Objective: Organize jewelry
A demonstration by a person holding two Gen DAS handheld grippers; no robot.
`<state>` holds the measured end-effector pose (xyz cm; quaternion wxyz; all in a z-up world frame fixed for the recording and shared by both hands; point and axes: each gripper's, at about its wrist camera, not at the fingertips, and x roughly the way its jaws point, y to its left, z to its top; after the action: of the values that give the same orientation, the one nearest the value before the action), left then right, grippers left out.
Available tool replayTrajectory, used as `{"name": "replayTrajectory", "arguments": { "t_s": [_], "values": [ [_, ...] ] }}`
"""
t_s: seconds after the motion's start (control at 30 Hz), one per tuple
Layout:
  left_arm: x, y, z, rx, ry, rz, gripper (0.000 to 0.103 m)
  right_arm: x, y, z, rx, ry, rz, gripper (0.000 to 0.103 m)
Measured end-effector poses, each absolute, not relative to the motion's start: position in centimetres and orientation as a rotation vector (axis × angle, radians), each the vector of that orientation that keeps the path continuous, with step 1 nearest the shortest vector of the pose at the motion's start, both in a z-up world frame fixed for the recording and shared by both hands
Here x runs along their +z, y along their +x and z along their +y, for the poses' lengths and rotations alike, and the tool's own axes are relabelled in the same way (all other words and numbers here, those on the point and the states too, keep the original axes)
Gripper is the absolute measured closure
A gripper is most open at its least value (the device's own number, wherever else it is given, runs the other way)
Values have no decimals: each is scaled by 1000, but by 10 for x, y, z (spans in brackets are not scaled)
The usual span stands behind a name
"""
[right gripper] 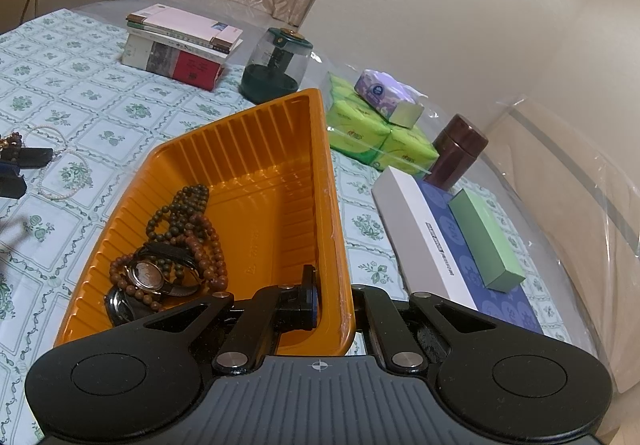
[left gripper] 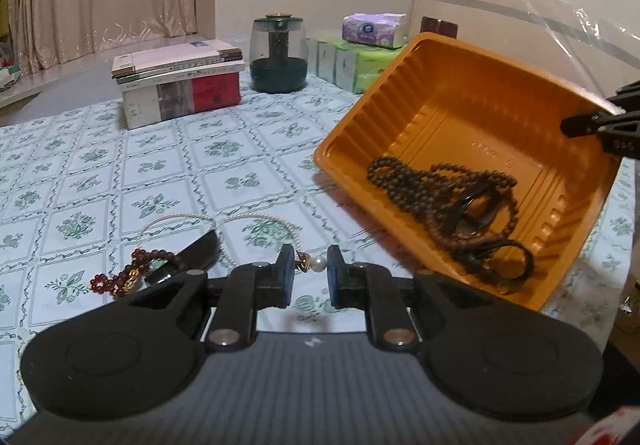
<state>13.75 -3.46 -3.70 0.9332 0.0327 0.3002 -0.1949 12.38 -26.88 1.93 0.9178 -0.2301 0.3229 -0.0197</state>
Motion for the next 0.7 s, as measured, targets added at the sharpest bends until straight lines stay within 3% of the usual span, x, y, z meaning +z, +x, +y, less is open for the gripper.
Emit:
{"name": "replayTrajectory", "arguments": {
  "t_s": [0.7],
  "values": [
    [-27,115,-118,-681,84,605,88,22,122,-265,-37,-469,662,99]
  ]
}}
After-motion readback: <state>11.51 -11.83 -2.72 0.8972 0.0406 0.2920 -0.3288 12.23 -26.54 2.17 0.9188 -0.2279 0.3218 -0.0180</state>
